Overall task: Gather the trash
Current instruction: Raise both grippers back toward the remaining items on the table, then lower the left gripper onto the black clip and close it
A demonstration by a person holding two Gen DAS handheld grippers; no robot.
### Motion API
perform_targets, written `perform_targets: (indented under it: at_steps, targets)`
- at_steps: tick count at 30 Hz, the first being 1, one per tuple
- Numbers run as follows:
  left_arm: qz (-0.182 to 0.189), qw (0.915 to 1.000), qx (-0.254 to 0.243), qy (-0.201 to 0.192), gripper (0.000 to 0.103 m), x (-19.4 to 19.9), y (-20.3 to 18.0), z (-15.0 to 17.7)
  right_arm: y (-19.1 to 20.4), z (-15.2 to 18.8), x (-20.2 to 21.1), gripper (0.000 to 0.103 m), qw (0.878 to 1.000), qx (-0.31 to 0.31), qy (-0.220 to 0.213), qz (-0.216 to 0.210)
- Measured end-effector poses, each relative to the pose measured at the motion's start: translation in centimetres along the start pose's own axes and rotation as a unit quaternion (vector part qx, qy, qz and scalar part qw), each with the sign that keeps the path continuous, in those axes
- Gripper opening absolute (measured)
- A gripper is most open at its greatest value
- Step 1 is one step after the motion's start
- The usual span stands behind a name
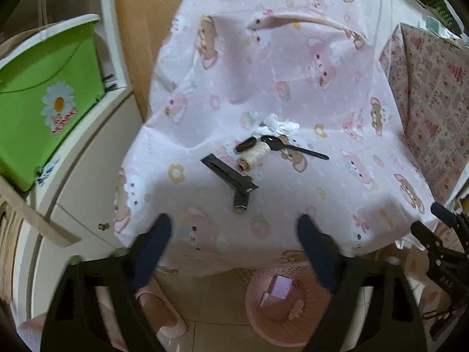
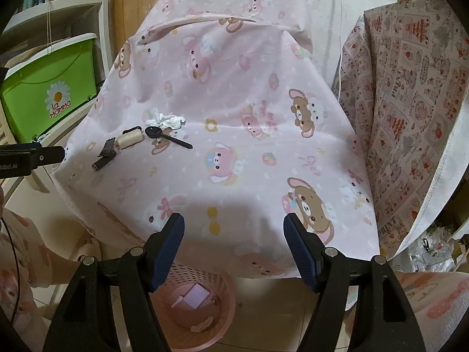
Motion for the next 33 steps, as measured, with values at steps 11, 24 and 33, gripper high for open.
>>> perform_targets:
  at_steps: [11, 24, 33]
  targets:
    - [0.034, 0.9985, 0.011, 0.041, 0.060, -4.4, -1.3, -1.7, 0.0, 0.1, -1.0, 0.072, 1.000, 0.002, 0.013, 0.004]
    - [-0.049, 0.9939, 0.064, 0.076, 0.058, -9.7, -1.7, -4.3, -0.9, -0.2, -1.8, 0.072, 1.000, -0.001, 0.013, 0.019]
    - [-0.032, 0.9770, 0.179, 0.111, 0.046, -10.6, 1.4, -4.4, -1.1, -0.2, -2.1, 0.072, 1.000, -0.004, 0.017, 0.016]
Point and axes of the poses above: each gripper's, at about its wrist camera, not at the fingertips, and x roughly against the way its jaws point, y to its left, z to its underside, the point moved 5 cm from there along -x, roughly the way its jaws point, and after that the axes turned 5 degrees about -z, right-handed, at the moved point
